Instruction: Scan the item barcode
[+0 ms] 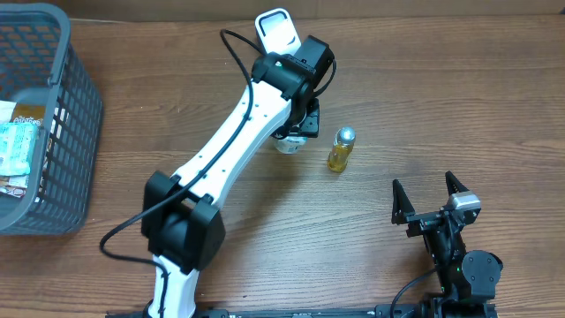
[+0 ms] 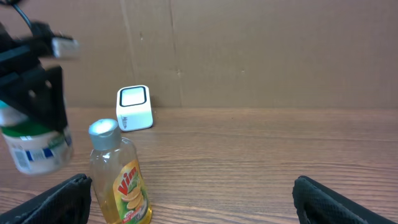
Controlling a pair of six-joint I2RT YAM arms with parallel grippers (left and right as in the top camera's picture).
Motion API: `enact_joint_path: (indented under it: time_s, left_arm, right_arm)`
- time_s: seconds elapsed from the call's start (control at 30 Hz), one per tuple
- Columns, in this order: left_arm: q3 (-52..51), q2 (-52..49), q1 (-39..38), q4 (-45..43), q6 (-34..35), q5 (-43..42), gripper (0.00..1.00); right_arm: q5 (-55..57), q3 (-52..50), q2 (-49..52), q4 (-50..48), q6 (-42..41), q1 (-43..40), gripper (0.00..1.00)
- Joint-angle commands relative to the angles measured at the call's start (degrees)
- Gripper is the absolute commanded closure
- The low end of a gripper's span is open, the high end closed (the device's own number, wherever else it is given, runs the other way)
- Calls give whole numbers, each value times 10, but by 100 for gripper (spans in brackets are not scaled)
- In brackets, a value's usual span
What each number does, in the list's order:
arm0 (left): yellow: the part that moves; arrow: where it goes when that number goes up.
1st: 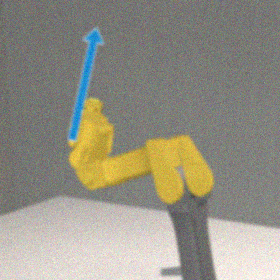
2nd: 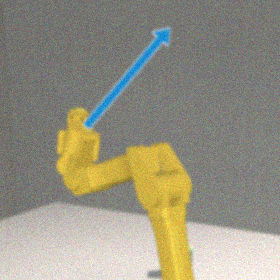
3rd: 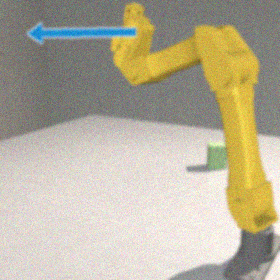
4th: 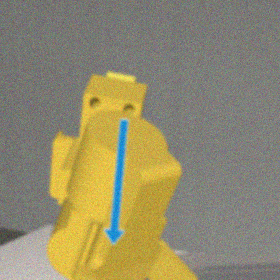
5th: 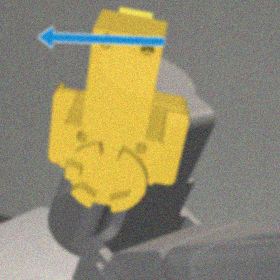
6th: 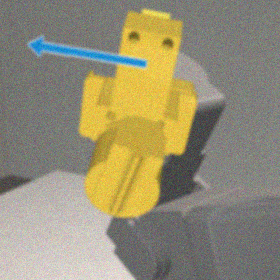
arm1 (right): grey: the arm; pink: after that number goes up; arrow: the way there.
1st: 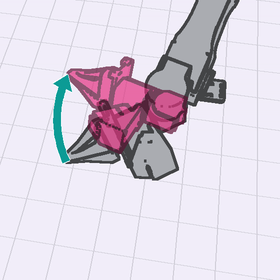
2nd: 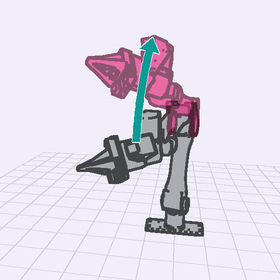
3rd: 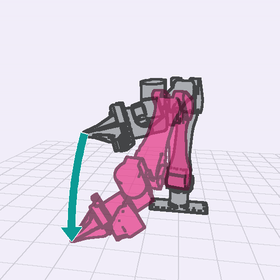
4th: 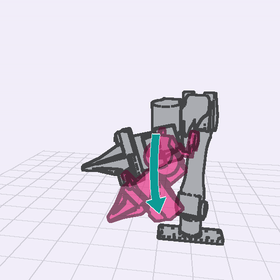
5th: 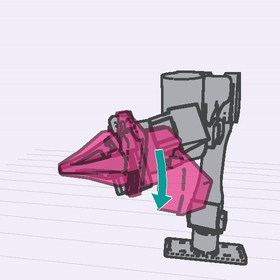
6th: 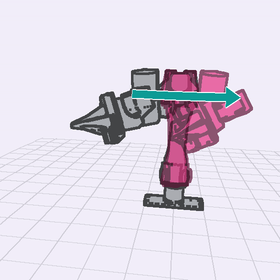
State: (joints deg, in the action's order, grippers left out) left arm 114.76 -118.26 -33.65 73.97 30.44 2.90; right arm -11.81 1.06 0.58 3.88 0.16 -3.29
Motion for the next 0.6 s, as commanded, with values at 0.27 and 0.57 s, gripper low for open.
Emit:
enact_joint_path:
  time_s: [0.27, 0.57]
  left_arm:
    - [-151, 104, -1, -91, -17, -13, 52]
    - [-272, 104, 1, -219, -17, -49, 52]
  right_arm:
    - [-3, -6, -4, -3, -2, -2, 0]
    - [-3, -6, -4, -3, -2, -2, 0]
